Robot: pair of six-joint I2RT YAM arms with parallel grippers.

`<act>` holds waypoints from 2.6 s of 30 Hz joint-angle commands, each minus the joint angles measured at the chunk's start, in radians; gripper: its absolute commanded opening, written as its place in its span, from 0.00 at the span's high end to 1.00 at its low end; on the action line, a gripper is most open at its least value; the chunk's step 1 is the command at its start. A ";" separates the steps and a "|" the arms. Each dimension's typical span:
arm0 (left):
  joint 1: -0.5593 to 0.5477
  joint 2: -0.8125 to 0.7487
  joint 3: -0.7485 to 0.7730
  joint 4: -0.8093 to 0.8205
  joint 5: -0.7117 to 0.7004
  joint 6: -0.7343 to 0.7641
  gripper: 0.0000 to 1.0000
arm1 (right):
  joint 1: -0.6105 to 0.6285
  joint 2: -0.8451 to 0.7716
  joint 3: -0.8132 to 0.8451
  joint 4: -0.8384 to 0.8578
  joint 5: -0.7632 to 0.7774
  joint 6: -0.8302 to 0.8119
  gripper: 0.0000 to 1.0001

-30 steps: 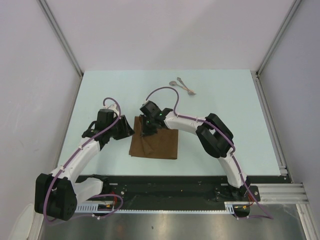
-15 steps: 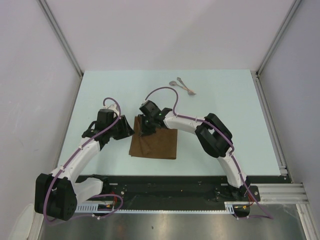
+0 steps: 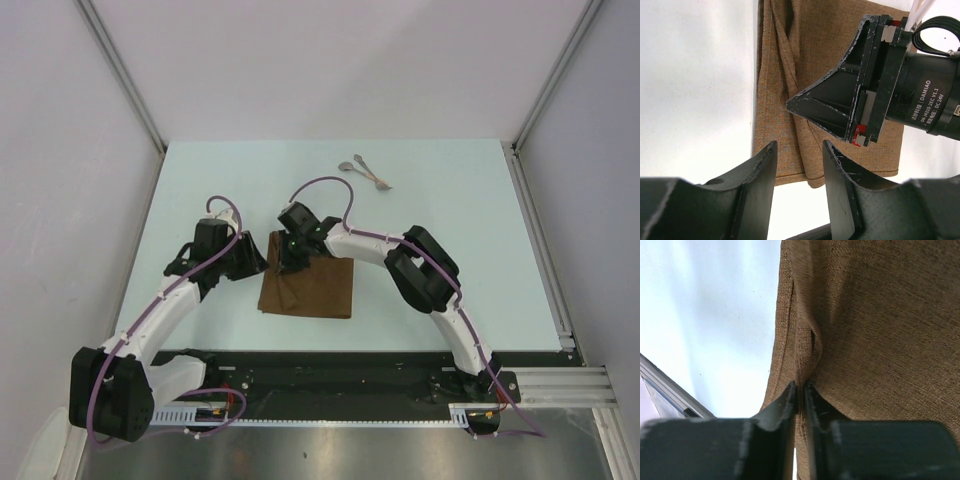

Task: Fold the napkin into a case and place the utensils inside
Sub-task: Fold the rectangle-folded napkin at the center of the board, then smooth out the square-folded napkin at the center of the board.

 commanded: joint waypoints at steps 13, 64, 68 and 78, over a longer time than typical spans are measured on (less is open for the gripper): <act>0.018 -0.070 0.068 -0.048 -0.003 -0.002 0.54 | -0.041 -0.193 -0.074 0.089 -0.216 -0.079 0.48; 0.092 0.763 0.457 0.024 0.018 -0.064 0.79 | -0.538 -0.176 -0.469 0.560 -0.465 -0.136 0.68; 0.092 0.755 0.477 0.018 0.047 -0.052 0.78 | -0.555 -0.137 -0.427 0.553 -0.477 -0.157 0.68; 0.096 0.776 0.581 0.065 0.208 -0.110 0.78 | -0.514 -0.228 -0.481 0.577 -0.476 -0.085 0.67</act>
